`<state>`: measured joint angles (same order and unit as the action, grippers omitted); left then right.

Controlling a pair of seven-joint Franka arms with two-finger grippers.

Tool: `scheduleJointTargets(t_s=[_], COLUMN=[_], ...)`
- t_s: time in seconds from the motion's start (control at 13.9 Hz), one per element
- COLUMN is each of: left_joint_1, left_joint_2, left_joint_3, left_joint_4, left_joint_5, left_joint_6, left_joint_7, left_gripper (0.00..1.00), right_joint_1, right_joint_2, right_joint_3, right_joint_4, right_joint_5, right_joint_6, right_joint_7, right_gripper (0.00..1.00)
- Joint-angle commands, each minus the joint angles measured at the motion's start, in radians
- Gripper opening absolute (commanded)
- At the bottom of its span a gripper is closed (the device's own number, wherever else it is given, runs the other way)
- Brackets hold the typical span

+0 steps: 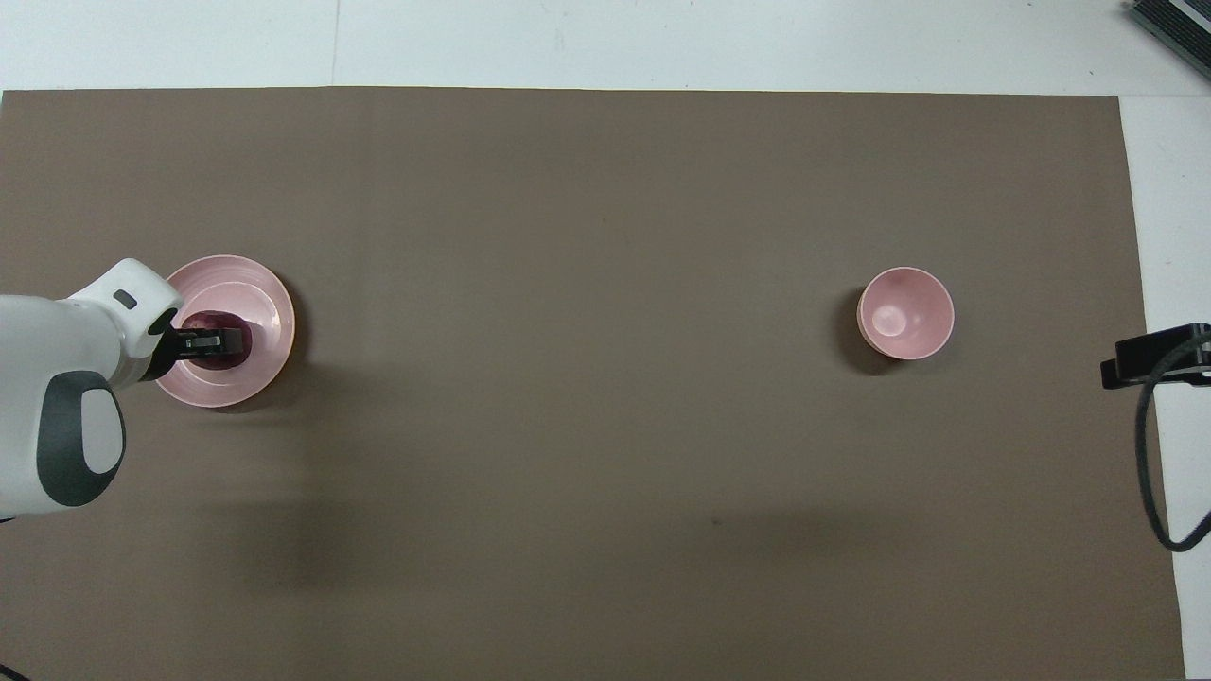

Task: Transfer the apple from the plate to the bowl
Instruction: 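Close the left gripper on the apple and lift it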

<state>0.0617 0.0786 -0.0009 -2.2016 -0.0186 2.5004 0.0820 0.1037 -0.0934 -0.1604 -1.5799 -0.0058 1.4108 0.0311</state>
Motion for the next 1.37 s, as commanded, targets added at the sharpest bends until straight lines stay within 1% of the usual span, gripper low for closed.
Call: scheduleJointTargets(t_s=[0.0,0.14,0.22,0.29,0.5,0.65,0.86,1.01,1.08,1.15,1.3], left_joint_1=[0.001,-0.008,-0.026,-0.045,-0.059,-0.069,-0.12,-0.163,-0.174,-0.198,-0.232], left_joint_2=[-0.038,-0.063,-0.075,-0.086,-0.102,-0.1,-0.102,-0.106,-0.108,-0.109,-0.109], left_joint_3=[-0.01,-0.022,-0.034,-0.034,-0.044,-0.065,-0.067,-0.065,-0.067,-0.068,-0.074], left_joint_4=[0.095,0.176,0.196,0.201,0.21,0.218,0.218,0.217,0.217,0.215,0.215], left_joint_5=[-0.007,-0.018,-0.021,-0.047,-0.258,-0.323,-0.44,-0.515,-0.535,-0.556,-0.595], left_joint_6=[-0.139,-0.283,-0.313,-0.317,-0.316,-0.314,-0.316,-0.318,-0.318,-0.318,-0.314], left_joint_7=[0.025,0.016,0.015,0.015,0.015,0.015,0.015,0.01,0.004,-0.011,-0.031], left_gripper=[0.0,0.0,0.0,0.0,0.0,0.0,0.0,0.0,0.0,0.0,0.0], right_joint_1=[-0.002,-0.002,-0.002,-0.002,-0.002,-0.002,-0.004,-0.016,-0.016,-0.018,-0.01], right_joint_2=[-0.015,-0.015,-0.015,-0.017,-0.015,-0.019,-0.023,-0.02,-0.013,-0.008,0.01], right_joint_3=[0.002,0.002,0.002,0.002,0.002,-0.001,-0.008,-0.007,-0.008,-0.008,-0.008], right_joint_4=[-0.014,-0.014,-0.014,-0.014,-0.014,-0.012,-0.014,-0.026,-0.031,-0.049,-0.069], right_joint_5=[0.02,0.02,0.02,0.02,0.02,0.02,0.001,0.035,0.085,0.163,0.294], right_joint_6=[0.002,0.002,0.002,0.002,0.002,0.002,0.007,0.06,0.091,0.121,0.151], right_joint_7=[0.001,0.001,0.001,0.001,0.001,0.004,-0.043,-0.056,-0.056,-0.056,-0.051], right_gripper=[1.0,1.0,1.0,1.0,1.0,1.0,1.0,1.0,1.0,1.0,1.0])
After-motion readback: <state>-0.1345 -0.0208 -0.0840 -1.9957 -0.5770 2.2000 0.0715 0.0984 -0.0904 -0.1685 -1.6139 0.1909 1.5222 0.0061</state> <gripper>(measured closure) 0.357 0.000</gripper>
